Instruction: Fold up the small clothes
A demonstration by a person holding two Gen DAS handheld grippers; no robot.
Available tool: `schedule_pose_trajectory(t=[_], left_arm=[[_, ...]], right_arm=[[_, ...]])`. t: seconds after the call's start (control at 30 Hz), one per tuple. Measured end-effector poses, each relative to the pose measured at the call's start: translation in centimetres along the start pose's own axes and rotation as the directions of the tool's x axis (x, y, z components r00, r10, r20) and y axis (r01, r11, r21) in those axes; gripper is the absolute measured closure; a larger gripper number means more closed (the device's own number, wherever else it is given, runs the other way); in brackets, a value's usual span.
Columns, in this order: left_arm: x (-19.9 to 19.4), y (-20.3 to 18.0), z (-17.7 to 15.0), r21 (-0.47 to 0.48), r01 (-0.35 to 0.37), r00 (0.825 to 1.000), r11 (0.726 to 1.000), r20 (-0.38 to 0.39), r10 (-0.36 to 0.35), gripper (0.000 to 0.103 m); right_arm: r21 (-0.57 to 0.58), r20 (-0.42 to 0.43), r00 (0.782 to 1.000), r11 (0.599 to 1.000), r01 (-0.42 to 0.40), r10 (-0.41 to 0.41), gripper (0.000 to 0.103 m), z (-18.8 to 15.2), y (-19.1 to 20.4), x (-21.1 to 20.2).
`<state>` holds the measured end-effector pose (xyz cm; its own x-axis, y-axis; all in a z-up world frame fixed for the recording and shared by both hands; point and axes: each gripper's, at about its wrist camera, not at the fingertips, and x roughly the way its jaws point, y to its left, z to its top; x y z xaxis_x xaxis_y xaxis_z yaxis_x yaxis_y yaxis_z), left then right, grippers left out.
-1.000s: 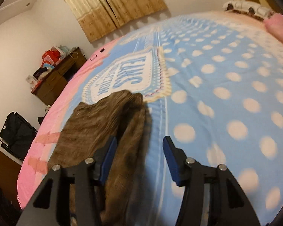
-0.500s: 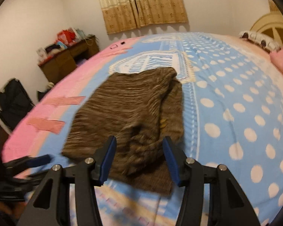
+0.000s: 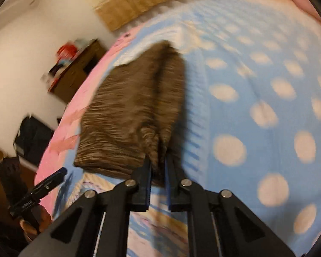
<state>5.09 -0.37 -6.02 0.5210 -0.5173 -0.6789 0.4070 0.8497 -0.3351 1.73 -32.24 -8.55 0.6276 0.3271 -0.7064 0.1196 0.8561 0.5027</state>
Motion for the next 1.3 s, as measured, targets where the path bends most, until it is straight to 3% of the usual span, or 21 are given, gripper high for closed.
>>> schedule_pose_trajectory(t=[0.1, 0.17, 0.23, 0.27, 0.37, 0.47, 0.5, 0.53, 0.67, 0.83, 0.97, 1.07, 1.2, 1.3], left_arm=[[0.2, 0.1, 1.1, -0.005, -0.007, 1.0, 1.0, 0.021, 0.007, 0.037], [0.8, -0.1, 2.1, -0.006, 0.0, 1.0, 1.0, 0.028, 0.0, 0.037], [1.5, -0.7, 2.7, 0.013, -0.014, 0.999, 1.0, 0.04, 0.014, 0.037], [2.1, -1.1, 3.0, 0.022, -0.04, 0.998, 0.999, 0.043, 0.039, 0.037], [4.1, -1.7, 3.3, 0.013, -0.06, 0.998, 0.998, 0.014, 0.06, 0.037], [6.0, -2.2, 2.6, 0.034, -0.069, 0.997, 0.997, -0.038, 0.07, 0.037], [6.4, -2.3, 2.3, 0.048, -0.079, 0.996, 0.996, -0.047, 0.081, 0.037], [6.5, -2.3, 2.0, 0.065, -0.089, 0.995, 0.994, -0.035, 0.091, 0.037], [6.3, -3.0, 1.4, 0.151, -0.116, 0.993, 0.982, -0.015, 0.12, 0.037], [5.8, -2.7, 0.6, 0.186, -0.116, 0.993, 0.976, 0.008, 0.117, 0.036], [5.3, -2.5, 0.7, 0.197, -0.111, 0.993, 0.974, -0.017, 0.117, 0.036], [3.9, -2.2, 1.5, 0.164, -0.051, 0.998, 0.985, -0.039, 0.058, 0.036], [1.7, -2.3, 4.1, 0.13, -0.033, 0.997, 0.991, 0.071, 0.024, 0.036], [2.9, -2.8, 6.9, 0.127, -0.092, 0.991, 0.988, 0.107, 0.079, 0.036]], right_arm=[[-0.011, 0.011, 0.999, 0.999, 0.039, -0.039, 0.081, -0.1, -0.2, -1.0], [-0.062, 0.066, 0.989, 0.989, 0.137, -0.133, 0.076, 0.6, 1.1, -2.0], [-0.11, 0.151, 0.973, 0.975, 0.193, -0.176, 0.054, 1.8, 2.6, -3.1], [-0.136, 0.181, 0.972, 0.975, 0.176, -0.15, 0.05, 2.8, 3.5, -3.3], [-0.181, 0.197, 0.974, 0.972, 0.147, -0.11, 0.05, 5.4, 6.2, -1.6], [-0.213, 0.129, 0.982, 0.964, 0.16, -0.134, 0.052, 7.6, 7.8, 3.3], [-0.228, 0.109, 0.979, 0.955, 0.191, -0.17, 0.059, 7.9, 8.2, 5.0], [-0.245, 0.102, 0.973, 0.943, 0.224, -0.205, 0.094, 7.9, 8.4, 6.1], [-0.229, 0.135, 0.959, 0.934, 0.274, -0.248, 0.093, 8.4, 7.9, 7.1], [-0.134, 0.15, 0.963, 0.961, 0.243, -0.223, 0.094, 7.6, 3.9, 6.7], [-0.129, 0.142, 0.96, 0.957, 0.259, -0.241, 0.077, 7.0, 3.8, 5.5], [-0.108, 0.186, 0.951, 0.957, 0.269, -0.247, 0.077, 6.7, 4.4, 3.2], [-0.164, 0.281, 0.933, 0.946, 0.279, -0.226, 0.076, 7.9, 7.0, 1.1], [-0.23, 0.279, 0.936, 0.931, 0.283, -0.215, 0.073, 10.0, 9.1, 2.9]])
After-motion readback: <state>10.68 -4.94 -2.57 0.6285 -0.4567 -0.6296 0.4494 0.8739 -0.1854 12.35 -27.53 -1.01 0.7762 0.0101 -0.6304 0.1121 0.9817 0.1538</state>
